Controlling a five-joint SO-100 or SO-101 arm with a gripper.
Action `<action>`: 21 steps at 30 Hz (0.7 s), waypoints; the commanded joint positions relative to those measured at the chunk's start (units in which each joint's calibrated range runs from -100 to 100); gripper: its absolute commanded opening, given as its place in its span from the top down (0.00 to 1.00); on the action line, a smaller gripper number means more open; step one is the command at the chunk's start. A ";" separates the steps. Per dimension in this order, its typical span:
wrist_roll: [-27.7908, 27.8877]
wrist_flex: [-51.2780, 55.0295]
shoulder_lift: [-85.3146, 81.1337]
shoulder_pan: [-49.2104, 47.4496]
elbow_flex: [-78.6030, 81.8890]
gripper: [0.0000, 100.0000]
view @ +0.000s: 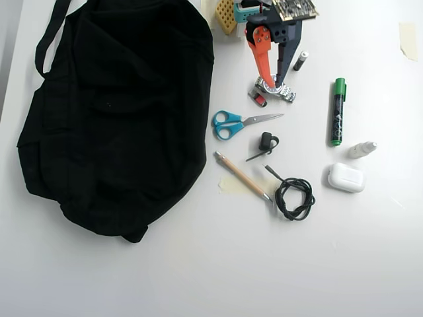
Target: Put the black bike light into the black bag
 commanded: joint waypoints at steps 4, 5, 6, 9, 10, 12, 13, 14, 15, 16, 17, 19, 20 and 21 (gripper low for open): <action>0.39 0.11 28.54 0.84 -15.58 0.98; 0.39 0.11 31.78 1.28 -17.46 0.98; 0.76 0.11 34.60 1.51 -19.35 0.98; 4.11 0.11 40.49 1.96 -24.29 0.98; 4.69 0.11 41.66 2.18 -25.37 0.98; 4.74 -0.24 43.15 2.33 -26.54 0.97; 4.85 -0.41 43.48 2.33 -26.54 0.96; 5.43 -0.41 43.65 2.18 -26.54 0.94; 6.05 -0.49 43.65 2.03 -26.27 0.91; 6.58 -0.49 43.65 1.81 -26.18 0.88; 7.10 -0.58 43.65 1.66 -25.91 0.85; 7.58 -0.49 43.73 1.58 -25.46 0.80; 7.58 -0.49 43.73 1.58 -24.83 0.78; 7.58 -0.67 43.73 1.58 -24.02 0.76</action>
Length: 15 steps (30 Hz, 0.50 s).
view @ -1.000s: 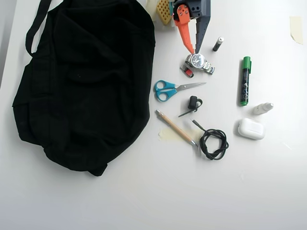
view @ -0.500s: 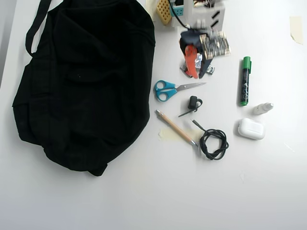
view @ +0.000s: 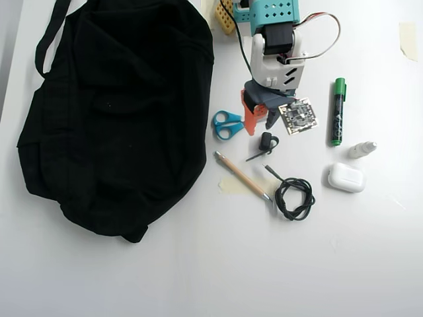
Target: Put the black bike light into the black bag
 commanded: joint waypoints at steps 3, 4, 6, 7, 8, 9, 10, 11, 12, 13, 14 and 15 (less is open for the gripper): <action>0.59 -1.79 -0.14 -0.26 2.32 0.73; 0.59 -3.42 -0.14 -0.63 3.49 0.72; 0.54 -8.16 -0.14 -1.08 5.55 0.73; 0.54 -10.66 -0.06 -1.45 6.90 0.73; 0.44 -13.16 -0.06 -1.68 8.43 0.73; 0.12 -15.57 -0.06 -1.98 9.95 0.73; 0.12 -17.81 -0.06 -2.42 11.21 0.73; 0.12 -19.53 -0.06 -2.87 12.02 0.72; -0.03 -20.48 -0.06 -3.32 12.38 0.72; -0.09 -20.82 -0.06 -3.77 12.47 0.72; -0.09 -20.82 -0.06 -4.07 12.56 0.72; -0.14 -20.82 -0.06 -4.37 12.56 0.72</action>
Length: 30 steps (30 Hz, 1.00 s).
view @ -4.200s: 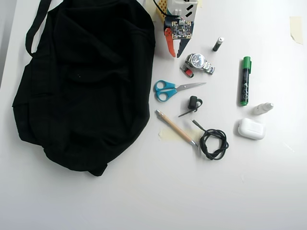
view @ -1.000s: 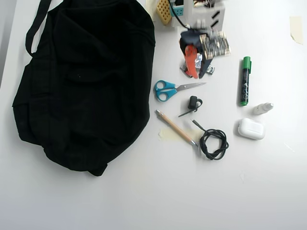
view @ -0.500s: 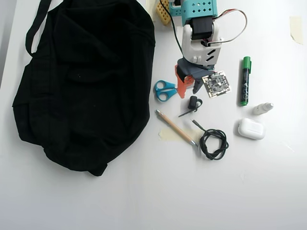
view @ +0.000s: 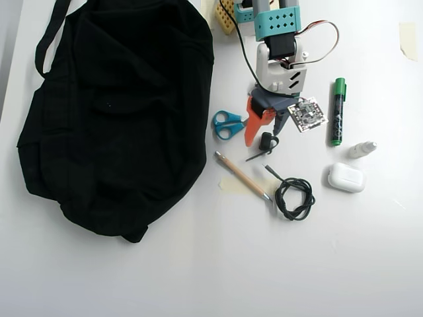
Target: Put the black bike light into the black bag
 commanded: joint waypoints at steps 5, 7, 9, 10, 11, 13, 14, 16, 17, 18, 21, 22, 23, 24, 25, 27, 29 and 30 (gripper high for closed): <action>-2.01 -1.90 -0.31 -3.24 -0.06 0.72; -2.06 -1.47 0.27 -3.53 -0.15 0.72; -2.75 -1.39 1.02 -3.76 -0.15 0.72; -3.11 -1.39 1.35 -3.76 -0.06 0.72; -3.17 -1.39 1.93 -3.76 -0.06 0.72; -3.17 -1.39 3.10 -3.61 -0.15 0.72; -3.17 -1.39 3.59 -3.46 -0.15 0.72; -3.22 -1.39 4.17 -3.38 -0.15 0.71; -3.22 -1.30 4.42 -3.24 -0.15 0.70; -3.22 -1.30 4.76 -3.16 -0.15 0.68; -3.22 -1.30 6.08 -2.11 -0.42 0.64; -3.22 -1.30 6.58 -2.04 -0.69 0.64; -3.22 -1.30 7.08 -1.89 -0.87 0.63; -3.27 -1.39 7.74 -1.59 -0.87 0.63; -3.27 -1.39 7.83 -1.51 -0.87 0.63; -3.27 -1.64 8.16 -1.22 -0.87 0.63; -3.27 -2.08 8.57 -1.07 -0.87 0.63; -3.27 -2.16 8.82 -1.07 -0.96 0.63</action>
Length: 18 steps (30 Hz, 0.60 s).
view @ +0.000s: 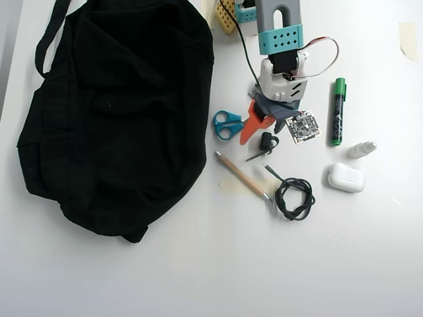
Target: Put the black bike light into the black bag
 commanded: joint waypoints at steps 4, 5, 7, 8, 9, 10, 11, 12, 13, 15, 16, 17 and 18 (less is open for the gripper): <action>-0.19 -2.26 0.81 0.55 -1.13 0.63; -0.19 -3.90 1.14 0.55 -1.22 0.63; -0.19 -6.14 2.31 0.55 -1.49 0.64; -0.19 -6.65 2.89 0.55 -1.85 0.64; -0.19 -6.65 3.55 0.55 -2.57 0.64; -0.19 -6.48 4.13 0.55 -3.28 0.64; -0.19 -6.22 4.55 0.55 -3.73 0.64; -0.19 -6.22 4.88 0.55 -4.00 0.64; -0.19 -6.22 5.04 0.55 -4.00 0.64; -0.19 -6.40 5.13 0.55 -4.00 0.64; -0.19 -6.74 5.13 0.55 -4.00 0.64; -0.19 -6.74 5.13 0.55 -4.09 0.64; -0.19 -6.74 5.13 0.55 -4.09 0.64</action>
